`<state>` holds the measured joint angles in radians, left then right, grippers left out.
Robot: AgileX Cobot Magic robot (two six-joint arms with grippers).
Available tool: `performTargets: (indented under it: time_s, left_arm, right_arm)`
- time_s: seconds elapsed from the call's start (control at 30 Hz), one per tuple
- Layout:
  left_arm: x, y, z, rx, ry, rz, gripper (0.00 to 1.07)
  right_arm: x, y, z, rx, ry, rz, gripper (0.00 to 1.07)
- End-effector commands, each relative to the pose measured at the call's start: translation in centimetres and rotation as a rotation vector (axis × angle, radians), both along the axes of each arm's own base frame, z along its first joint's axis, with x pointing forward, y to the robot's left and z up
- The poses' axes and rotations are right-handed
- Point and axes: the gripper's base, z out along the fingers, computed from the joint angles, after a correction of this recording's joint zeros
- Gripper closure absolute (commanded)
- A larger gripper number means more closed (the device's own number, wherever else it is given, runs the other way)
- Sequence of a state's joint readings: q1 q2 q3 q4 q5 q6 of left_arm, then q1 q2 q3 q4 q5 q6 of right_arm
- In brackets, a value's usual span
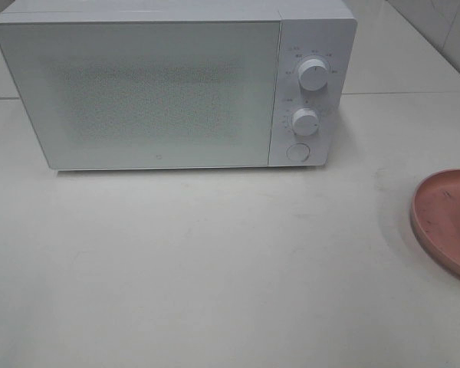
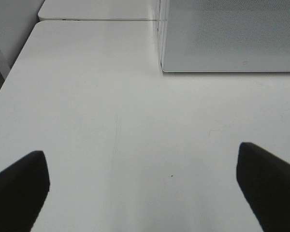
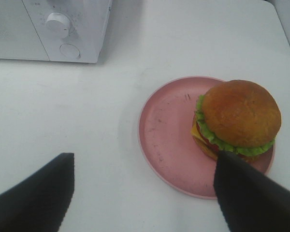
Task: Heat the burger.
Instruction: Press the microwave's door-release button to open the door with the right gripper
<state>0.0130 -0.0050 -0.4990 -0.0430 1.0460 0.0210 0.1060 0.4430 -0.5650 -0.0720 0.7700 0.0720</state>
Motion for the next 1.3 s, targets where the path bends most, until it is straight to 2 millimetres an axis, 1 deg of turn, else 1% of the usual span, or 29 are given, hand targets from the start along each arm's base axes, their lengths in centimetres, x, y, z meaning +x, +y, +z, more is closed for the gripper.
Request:
performTargets:
  time_s: [0.03,0.1,0.13,0.17,0.23,0.27,0.33,0.43,0.5,0.53,0.6,0.63,0.7,0.73,0.77,0.83,0.87,0.93,0.97,1.0,1.07,1.13,1.17,1.2,1.23,1.3]
  left_arm:
    - [-0.3,0.0,0.0,0.001,-0.025,-0.002,0.01]
    - [-0.3,0.0,0.0,0.001,-0.025,-0.002,0.01]
    - [-0.3,0.0,0.0,0.001,-0.025,-0.002,0.01]
    - [-0.3,0.0,0.0,0.001,-0.025,-0.002,0.01]
    - [-0.3,0.0,0.0,0.001,-0.025,-0.002,0.01]
    - [-0.3,0.0,0.0,0.001,-0.025,-0.002,0.01]
    - [-0.3,0.0,0.0,0.001,-0.025,-0.002,0.01]
    - [-0.3,0.0,0.0,0.001,-0.025,-0.002,0.01]
    - [-0.3,0.0,0.0,0.001,-0.025,-0.002,0.01]
    - [-0.3,0.0,0.0,0.001,-0.025,-0.002,0.01]
    - [-0.3,0.0,0.0,0.001,-0.025,-0.002,0.01]
    - [-0.3,0.0,0.0,0.001,-0.025,-0.002,0.01]
    - [-0.3,0.0,0.0,0.001,-0.025,-0.002,0.01]
    - [-0.3,0.0,0.0,0.001,-0.025,-0.002,0.01]
    - [-0.3,0.0,0.0,0.001,-0.025,-0.002,0.01]
    - [-0.3,0.0,0.0,0.001,-0.025,-0.002,0.01]
    - [-0.3,0.0,0.0,0.001,-0.025,-0.002,0.01]
    - [-0.3,0.0,0.0,0.001,-0.025,-0.002,0.01]
    - [-0.3,0.0,0.0,0.001,-0.025,-0.002,0.01]
    - [-0.3,0.0,0.0,0.001,-0.025,-0.002,0.01]
    - [-0.3,0.0,0.0,0.001,-0.025,-0.002,0.01]
    - [-0.3,0.0,0.0,0.001,-0.025,-0.002,0.01]
    - [-0.3,0.0,0.0,0.001,-0.025,-0.002,0.01]
    - [-0.3,0.0,0.0,0.001,-0.025,-0.002,0.01]
    - [-0.3,0.0,0.0,0.001,-0.025,-0.002,0.01]
    - [-0.3,0.0,0.0,0.001,-0.025,-0.002,0.01]
  right_arm:
    - [1.0,0.1,0.4,0.003,-0.036,0.003,0.31]
    - [1.2,0.2,0.4,0.003,-0.037,0.004,0.31]
    - [1.8,0.2,0.3,0.003,-0.038,0.006,0.31]
    - [1.8,0.2,0.3,0.003,-0.038,0.006,0.31]
    - [2.7,0.3,0.4,0.004,-0.054,0.009,0.31]
    - [2.7,0.3,0.4,0.004,-0.054,0.009,0.31]
    - [3.7,0.5,0.4,0.006,-0.077,0.014,0.31]
    - [4.0,0.5,0.4,0.007,-0.084,0.015,0.31]
    - [4.8,0.6,0.5,0.009,-0.107,0.018,0.31]
    - [4.8,0.6,0.5,0.009,-0.107,0.018,0.31]
    - [5.7,0.7,0.5,0.012,-0.131,0.023,0.31]
    - [5.7,0.7,0.5,0.012,-0.131,0.023,0.31]
    - [6.5,0.9,0.4,0.013,-0.145,0.026,0.31]
    - [6.5,0.9,0.4,0.013,-0.145,0.026,0.31]
    - [7.1,0.9,0.3,0.014,-0.152,0.028,0.31]
    - [7.3,1.0,0.3,0.016,-0.159,0.029,0.31]
    - [8.0,1.1,0.1,0.018,-0.161,0.031,0.31]
    - [8.3,1.1,0.0,0.018,-0.158,0.031,0.31]
    - [8.9,1.2,-0.2,0.019,-0.16,0.033,0.31]
    - [8.9,1.2,-0.2,0.019,-0.16,0.033,0.31]
    - [9.8,1.3,-0.5,0.023,-0.167,0.035,0.31]
    - [10.1,1.3,-0.6,0.027,-0.169,0.034,0.31]
    - [10.7,1.4,-0.7,0.032,-0.19,0.035,0.31]
    - [10.7,1.4,-0.7,0.032,-0.19,0.035,0.31]
    - [11.3,1.5,-0.8,0.035,-0.209,0.038,0.31]
    - [11.6,1.6,-0.8,0.036,-0.224,0.04,0.31]
